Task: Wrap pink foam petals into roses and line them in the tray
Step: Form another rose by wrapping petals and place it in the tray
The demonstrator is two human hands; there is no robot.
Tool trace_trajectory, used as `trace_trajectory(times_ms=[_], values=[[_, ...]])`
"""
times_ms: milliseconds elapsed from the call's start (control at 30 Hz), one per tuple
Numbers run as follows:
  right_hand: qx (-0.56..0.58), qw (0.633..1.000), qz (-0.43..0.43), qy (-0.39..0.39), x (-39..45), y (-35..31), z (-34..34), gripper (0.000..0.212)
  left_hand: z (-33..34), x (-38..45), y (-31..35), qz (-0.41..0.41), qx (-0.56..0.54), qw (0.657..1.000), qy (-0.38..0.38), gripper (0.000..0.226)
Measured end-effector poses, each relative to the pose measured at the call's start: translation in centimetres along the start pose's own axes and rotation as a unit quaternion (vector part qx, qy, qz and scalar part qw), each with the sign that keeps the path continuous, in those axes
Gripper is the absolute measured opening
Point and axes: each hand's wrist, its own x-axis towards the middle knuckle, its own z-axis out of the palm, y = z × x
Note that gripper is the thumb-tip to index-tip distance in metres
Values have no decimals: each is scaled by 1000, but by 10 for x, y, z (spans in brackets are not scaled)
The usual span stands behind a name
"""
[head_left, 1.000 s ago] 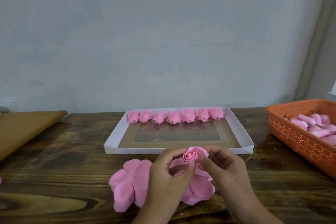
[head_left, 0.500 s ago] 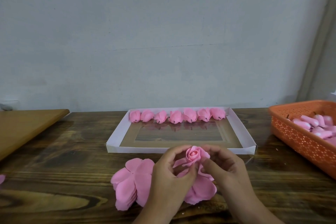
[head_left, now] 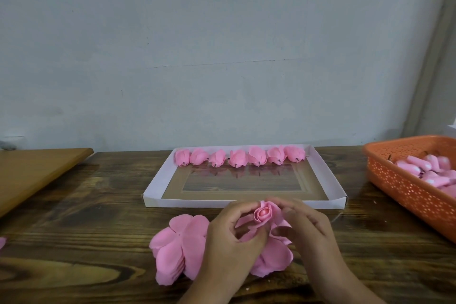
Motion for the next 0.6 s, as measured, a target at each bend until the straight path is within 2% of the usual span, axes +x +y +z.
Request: trace_trajectory(times_ms=[133,300,467,600], values=[[54,997,49,-25,3,1,-3,30,0,1,3,-3,2,1000,-4,22],[69,995,76,-8,6,6,-3,18,0,0,8,-5,-32,999,10,31],[187,968,155,-62,9,7,-4,45,-1,1,13,3,-52,999,10,32],[242,947,196,-79,8,1,-2,45,0,1,15,-3,-73,997,8,29]])
